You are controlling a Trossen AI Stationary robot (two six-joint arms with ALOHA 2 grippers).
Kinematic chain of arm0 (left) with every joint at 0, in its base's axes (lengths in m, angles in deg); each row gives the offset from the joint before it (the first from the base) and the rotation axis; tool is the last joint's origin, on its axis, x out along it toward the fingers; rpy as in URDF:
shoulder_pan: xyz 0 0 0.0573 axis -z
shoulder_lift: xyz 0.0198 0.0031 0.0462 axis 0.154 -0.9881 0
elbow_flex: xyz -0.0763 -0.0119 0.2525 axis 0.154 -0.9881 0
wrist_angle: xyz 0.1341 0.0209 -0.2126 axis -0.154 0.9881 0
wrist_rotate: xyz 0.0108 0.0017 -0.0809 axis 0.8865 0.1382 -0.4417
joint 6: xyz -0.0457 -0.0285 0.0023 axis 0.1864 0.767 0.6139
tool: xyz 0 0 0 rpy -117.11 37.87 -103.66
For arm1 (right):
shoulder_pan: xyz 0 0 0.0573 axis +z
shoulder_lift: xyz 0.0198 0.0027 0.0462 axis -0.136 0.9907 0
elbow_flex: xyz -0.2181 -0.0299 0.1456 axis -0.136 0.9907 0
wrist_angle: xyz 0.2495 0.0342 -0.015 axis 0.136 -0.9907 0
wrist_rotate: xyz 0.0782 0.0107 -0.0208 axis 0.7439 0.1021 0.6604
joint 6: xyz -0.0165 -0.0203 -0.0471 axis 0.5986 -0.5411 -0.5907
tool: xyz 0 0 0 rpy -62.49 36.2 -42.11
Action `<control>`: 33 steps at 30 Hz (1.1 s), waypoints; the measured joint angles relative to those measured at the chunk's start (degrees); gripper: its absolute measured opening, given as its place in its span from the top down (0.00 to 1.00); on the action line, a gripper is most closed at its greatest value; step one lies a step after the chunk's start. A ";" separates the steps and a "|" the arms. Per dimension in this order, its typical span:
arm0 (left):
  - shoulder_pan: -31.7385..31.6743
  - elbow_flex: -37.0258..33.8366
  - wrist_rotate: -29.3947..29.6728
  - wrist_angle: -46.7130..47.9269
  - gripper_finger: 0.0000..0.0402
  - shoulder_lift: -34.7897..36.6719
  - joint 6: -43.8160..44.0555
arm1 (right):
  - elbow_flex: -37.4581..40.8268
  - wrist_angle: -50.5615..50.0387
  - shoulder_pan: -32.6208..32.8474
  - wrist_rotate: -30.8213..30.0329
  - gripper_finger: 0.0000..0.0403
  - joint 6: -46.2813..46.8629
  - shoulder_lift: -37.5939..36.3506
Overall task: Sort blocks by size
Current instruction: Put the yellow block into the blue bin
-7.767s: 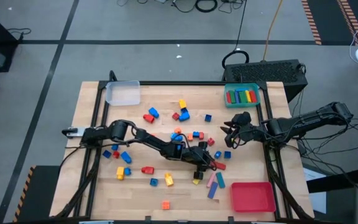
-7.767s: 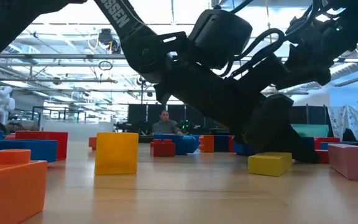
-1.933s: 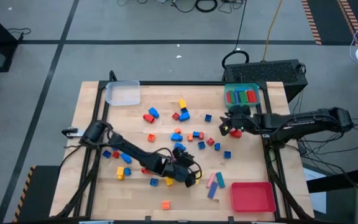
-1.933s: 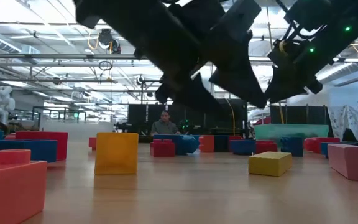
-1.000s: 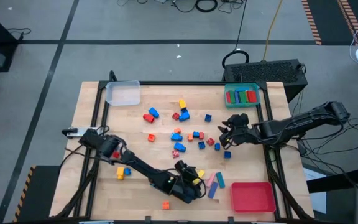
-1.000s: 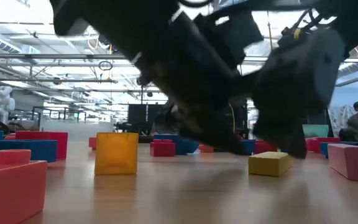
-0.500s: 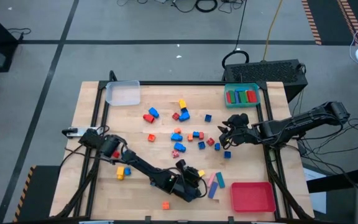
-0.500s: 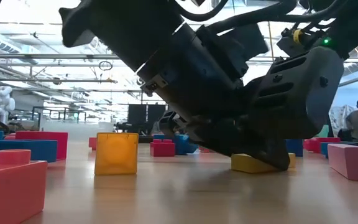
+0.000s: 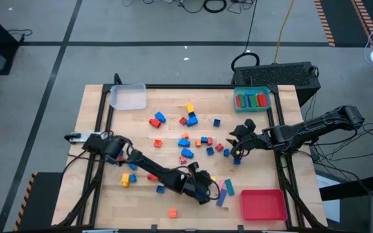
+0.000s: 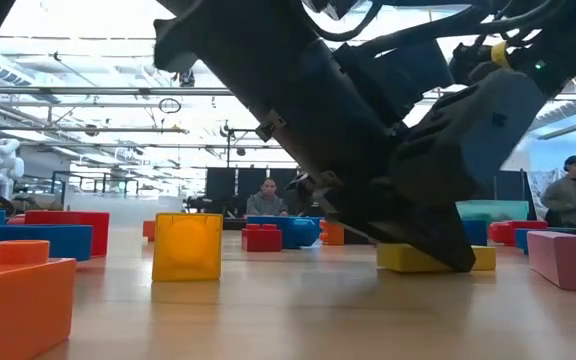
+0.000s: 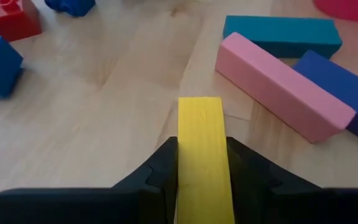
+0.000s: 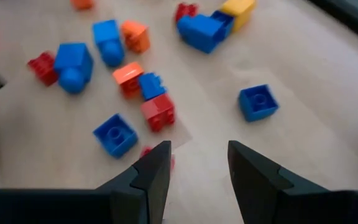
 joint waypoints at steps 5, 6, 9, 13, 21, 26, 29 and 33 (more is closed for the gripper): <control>-1.53 -0.24 -2.56 1.85 0.73 2.10 -5.21 | 0.00 -0.02 0.00 1.08 0.64 1.62 0.00; -1.84 -0.24 -2.72 2.19 0.73 2.63 -5.83 | 0.00 -0.03 0.00 1.15 0.64 1.77 0.00; -2.88 -0.24 -3.17 5.90 0.73 4.26 -7.22 | 0.00 -0.27 0.41 1.24 0.64 0.45 0.00; -4.35 -0.82 -5.16 7.58 0.73 5.51 -9.02 | 0.00 -0.80 2.59 0.84 0.64 -1.66 0.00; -7.03 -1.29 -12.33 6.75 0.73 5.97 -11.15 | 0.00 -1.58 10.53 -3.30 0.65 -3.47 0.00; -8.62 -1.34 -15.01 6.91 0.73 6.75 -11.91 | 0.00 -2.37 16.24 -6.43 0.67 -3.64 0.03; -9.54 -1.29 -16.97 6.31 0.73 8.28 -13.16 | 0.00 -1.40 19.36 -7.94 0.69 -3.97 1.05; -11.68 -1.29 -21.94 5.01 0.73 10.21 -15.87 | 0.00 1.51 22.88 -12.04 0.71 -4.16 4.97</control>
